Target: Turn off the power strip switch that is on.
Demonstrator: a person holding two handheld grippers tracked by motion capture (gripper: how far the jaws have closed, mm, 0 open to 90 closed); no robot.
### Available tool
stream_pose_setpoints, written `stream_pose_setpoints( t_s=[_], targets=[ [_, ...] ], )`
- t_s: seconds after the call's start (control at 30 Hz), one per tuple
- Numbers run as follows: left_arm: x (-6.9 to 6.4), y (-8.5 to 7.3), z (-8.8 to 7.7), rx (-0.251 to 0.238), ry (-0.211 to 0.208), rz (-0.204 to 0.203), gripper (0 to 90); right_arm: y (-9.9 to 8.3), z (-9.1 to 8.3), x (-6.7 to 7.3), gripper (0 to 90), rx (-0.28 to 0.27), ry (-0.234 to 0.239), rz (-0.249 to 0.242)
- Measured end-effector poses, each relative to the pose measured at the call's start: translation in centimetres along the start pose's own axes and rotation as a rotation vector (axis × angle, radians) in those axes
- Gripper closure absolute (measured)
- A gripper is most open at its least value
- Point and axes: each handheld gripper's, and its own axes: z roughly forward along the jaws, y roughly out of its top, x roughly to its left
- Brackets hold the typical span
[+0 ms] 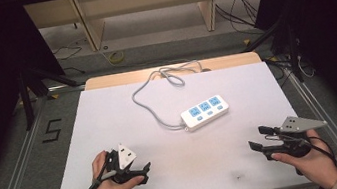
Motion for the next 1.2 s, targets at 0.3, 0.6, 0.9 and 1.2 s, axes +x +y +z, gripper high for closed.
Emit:
stream_pose_setpoints(
  t_s=[0.3,0.6,0.9,1.2],
  targets=[
    [0.2,-0.1,-0.1,-0.019,0.006,-0.021,12.8,0.2,0.2,0.0,39.3,0.005,-0.018,0.012],
    [0.2,0.0,0.1,-0.017,0.000,-0.026,14.1,1.0,0.8,0.1,60.7,0.012,-0.047,-0.019],
    [0.2,-0.1,0.2,-0.017,-0.010,-0.034,14.1,1.9,1.4,0.3,83.4,0.030,-0.094,-0.036],
    [0.2,0.0,0.2,-0.025,-0.004,-0.043,14.7,2.4,1.8,-0.2,90.0,0.039,-0.123,-0.023]
  ],
)
